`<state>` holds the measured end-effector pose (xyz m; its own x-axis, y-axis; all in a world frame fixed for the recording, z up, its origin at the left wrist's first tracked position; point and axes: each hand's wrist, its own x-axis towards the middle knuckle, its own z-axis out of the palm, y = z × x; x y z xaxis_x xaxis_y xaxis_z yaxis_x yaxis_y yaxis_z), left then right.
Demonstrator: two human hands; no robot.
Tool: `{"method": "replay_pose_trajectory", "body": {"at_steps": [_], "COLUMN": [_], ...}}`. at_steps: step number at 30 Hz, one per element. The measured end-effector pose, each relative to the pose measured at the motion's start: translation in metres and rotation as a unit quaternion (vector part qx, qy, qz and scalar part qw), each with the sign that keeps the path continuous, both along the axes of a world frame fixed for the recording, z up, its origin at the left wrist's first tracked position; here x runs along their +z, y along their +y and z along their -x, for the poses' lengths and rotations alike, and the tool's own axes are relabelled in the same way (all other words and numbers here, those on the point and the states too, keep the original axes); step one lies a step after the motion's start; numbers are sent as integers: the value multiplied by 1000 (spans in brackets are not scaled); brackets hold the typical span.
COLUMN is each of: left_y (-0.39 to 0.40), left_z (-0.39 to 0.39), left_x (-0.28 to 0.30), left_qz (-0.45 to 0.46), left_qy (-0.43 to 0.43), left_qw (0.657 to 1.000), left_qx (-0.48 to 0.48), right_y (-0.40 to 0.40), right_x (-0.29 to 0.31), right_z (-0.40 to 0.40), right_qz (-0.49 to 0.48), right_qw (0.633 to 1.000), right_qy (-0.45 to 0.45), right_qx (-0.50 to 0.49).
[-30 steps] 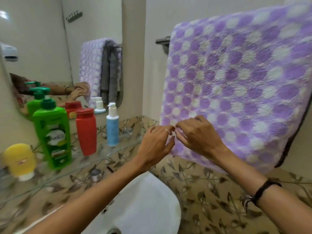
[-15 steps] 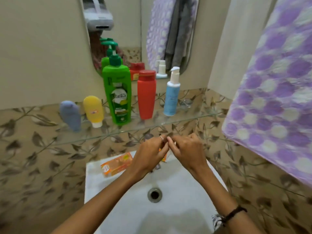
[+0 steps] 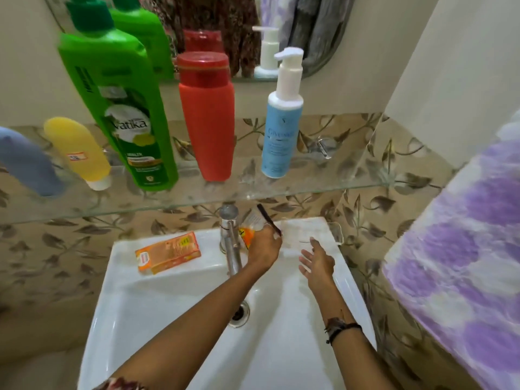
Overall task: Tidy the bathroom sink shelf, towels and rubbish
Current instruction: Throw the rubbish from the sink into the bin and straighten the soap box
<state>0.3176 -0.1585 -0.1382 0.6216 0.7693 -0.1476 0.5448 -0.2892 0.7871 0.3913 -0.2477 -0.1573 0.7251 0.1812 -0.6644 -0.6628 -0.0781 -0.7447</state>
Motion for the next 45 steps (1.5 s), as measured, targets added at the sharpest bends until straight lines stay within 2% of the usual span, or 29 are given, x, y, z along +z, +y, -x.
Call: {"method": "replay_pose_trajectory", "body": {"at_steps": [2, 8, 12, 16, 18, 22, 26, 29, 34, 38, 45], "left_y": [3, 4, 2, -15, -29, -56, -67, -64, -53, -49, -57], "left_z": [-11, -24, -26, -18, 3, 72, 170, 252, 378, 467, 584], "left_x": [-13, -31, -36, -24, -14, 11, 26, 32, 21, 5, -43], "left_qz": [31, 113, 167, 259, 290, 308, 284, 258, 238, 192, 159], "left_qy": [6, -43, -39, -129, -181, -248, -279, -293, -305, -301, -257], "left_qw": [999, 990, 982, 951, 936, 917, 914, 916, 900, 884, 834], "left_qx": [20, 72, 72, 110, 86, 51, 76, 96, 202, 301, 461], "right_y": [3, 4, 5, -5, -19, -46, -51, -42, -14, 12, 48], "right_x": [-10, -27, -26, -13, -3, 23, 44, 48, 36, 12, -40], "right_z": [-9, -24, -28, -24, -11, 44, 129, 198, 314, 399, 512], "right_qz": [-5, -37, -48, -50, -66, -99, -135, -164, -198, -193, -156], "right_qw": [999, 998, 997, 995, 992, 983, 967, 957, 940, 930, 875], "right_qy": [25, 9, -6, -64, -90, -150, -213, -220, -180, -108, -11], "right_qx": [-21, -59, -57, -58, -58, -35, 29, 97, 211, 294, 458]}}
